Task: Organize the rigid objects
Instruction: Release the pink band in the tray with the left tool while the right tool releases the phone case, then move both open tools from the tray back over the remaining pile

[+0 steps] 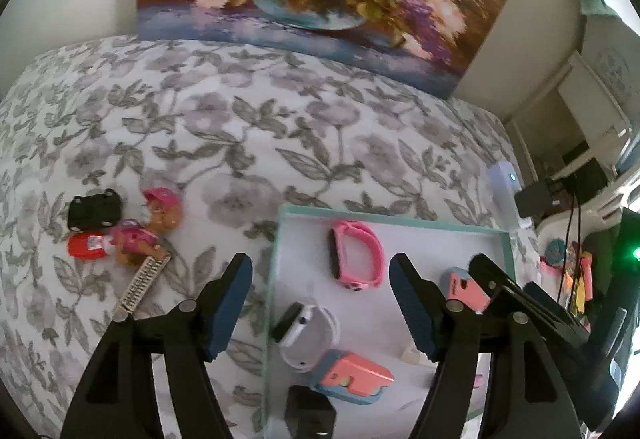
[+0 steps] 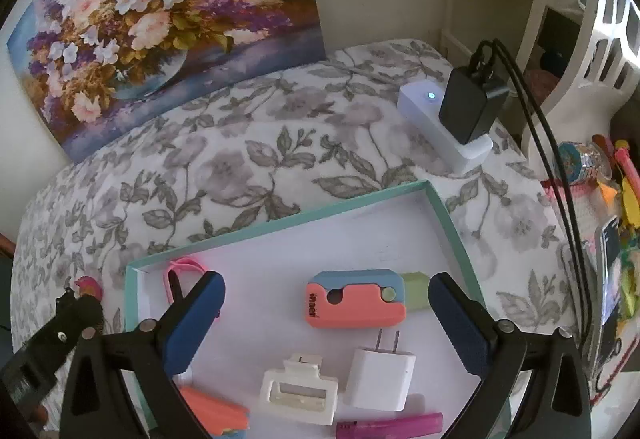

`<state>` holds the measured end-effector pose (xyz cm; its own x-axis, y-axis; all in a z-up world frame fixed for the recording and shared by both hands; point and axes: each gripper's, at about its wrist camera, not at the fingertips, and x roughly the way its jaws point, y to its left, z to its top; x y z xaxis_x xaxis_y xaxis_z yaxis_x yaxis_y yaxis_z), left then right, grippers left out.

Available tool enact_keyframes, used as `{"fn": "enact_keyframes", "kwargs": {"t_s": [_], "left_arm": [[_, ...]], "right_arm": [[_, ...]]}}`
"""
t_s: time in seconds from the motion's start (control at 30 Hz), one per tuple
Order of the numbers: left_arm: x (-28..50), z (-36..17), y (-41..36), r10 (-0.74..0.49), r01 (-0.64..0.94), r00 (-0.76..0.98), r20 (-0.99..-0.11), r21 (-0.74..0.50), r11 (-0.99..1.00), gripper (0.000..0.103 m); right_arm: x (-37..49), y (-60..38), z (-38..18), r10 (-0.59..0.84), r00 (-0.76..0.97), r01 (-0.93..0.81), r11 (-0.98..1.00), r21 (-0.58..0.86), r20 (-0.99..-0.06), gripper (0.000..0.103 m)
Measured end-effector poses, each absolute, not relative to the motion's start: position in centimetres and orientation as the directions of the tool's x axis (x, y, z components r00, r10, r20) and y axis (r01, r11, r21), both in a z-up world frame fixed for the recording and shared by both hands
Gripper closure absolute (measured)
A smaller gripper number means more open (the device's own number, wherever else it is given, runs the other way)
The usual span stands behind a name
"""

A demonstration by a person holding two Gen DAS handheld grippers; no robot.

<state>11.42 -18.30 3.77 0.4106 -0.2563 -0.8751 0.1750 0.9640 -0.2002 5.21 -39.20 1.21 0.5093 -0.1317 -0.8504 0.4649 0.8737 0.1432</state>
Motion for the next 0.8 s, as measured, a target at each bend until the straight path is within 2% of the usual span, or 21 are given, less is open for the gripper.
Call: {"fn": "enact_keyframes", "kwargs": {"t_s": [0.07, 0.2, 0.27, 0.5, 0.8], "left_arm": [[11.7, 3.9, -17.8, -0.247, 0.162, 0.416, -0.875, -0.196, 0.967, 0.024], [12.1, 4.0, -16.3, -0.225, 0.127, 0.429, -0.875, -0.188, 0.974, 0.021], [12.4, 4.3, -15.5, -0.205, 0.104, 0.444, -0.872, -0.177, 0.979, 0.009], [13.2, 5.5, -11.1, -0.103, -0.003, 0.504, -0.857, -0.121, 0.993, 0.008], [13.8, 7.0, -3.9, 0.027, -0.154, 0.539, -0.842, -0.067, 0.986, 0.008]], "right_arm": [[5.3, -39.1, 1.5, -0.139, 0.508, 0.462, 0.877, 0.133, -0.850, 0.000], [5.1, -38.6, 2.6, -0.150, 0.528, 0.449, 0.885, 0.125, -0.836, 0.000], [5.1, -38.2, 3.2, -0.155, 0.540, 0.441, 0.889, 0.121, -0.827, 0.000], [5.4, -35.8, 5.2, -0.156, 0.592, 0.393, 0.912, 0.114, -0.791, 0.000], [6.9, -31.5, 5.3, -0.107, 0.597, 0.310, 0.945, 0.106, -0.795, 0.000]]}}
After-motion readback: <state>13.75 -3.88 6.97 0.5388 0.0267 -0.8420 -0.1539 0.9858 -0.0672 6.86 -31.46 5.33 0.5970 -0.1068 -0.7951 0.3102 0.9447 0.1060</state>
